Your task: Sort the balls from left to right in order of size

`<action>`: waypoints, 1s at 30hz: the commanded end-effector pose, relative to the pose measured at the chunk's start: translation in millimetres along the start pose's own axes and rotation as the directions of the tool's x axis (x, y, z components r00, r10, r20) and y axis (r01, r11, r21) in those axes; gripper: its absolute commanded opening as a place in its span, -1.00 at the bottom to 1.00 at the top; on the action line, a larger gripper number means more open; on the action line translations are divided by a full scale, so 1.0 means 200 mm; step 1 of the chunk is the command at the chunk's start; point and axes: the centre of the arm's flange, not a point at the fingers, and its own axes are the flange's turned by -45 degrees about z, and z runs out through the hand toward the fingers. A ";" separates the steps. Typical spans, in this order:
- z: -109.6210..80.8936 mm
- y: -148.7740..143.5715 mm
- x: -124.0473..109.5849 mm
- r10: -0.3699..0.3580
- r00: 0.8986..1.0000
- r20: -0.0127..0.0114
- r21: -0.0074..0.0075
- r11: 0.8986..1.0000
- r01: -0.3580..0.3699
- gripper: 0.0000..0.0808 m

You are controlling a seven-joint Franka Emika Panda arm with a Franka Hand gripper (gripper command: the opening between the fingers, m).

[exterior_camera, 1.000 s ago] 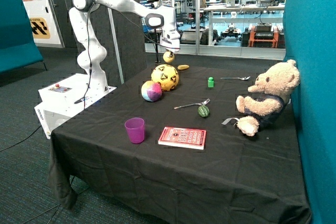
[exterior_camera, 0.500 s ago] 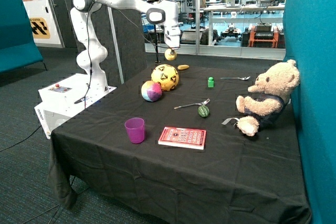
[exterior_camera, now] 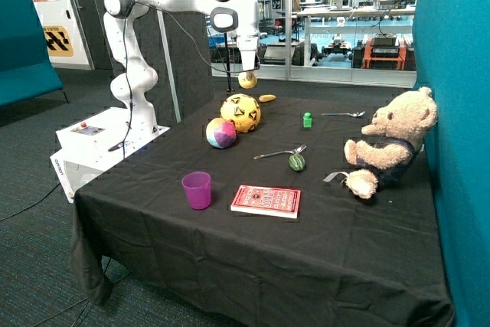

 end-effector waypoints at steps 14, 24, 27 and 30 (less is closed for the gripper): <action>-0.07 0.46 -0.14 0.310 0.951 0.001 0.000 0.951 -0.310 -1.00; -0.08 0.69 -0.26 0.430 0.903 0.001 0.000 0.903 -0.430 -1.00; -0.07 0.74 -0.31 0.438 0.899 0.001 0.000 0.899 -0.438 -1.00; -0.06 0.78 -0.34 0.458 0.889 0.001 0.000 0.889 -0.458 -1.00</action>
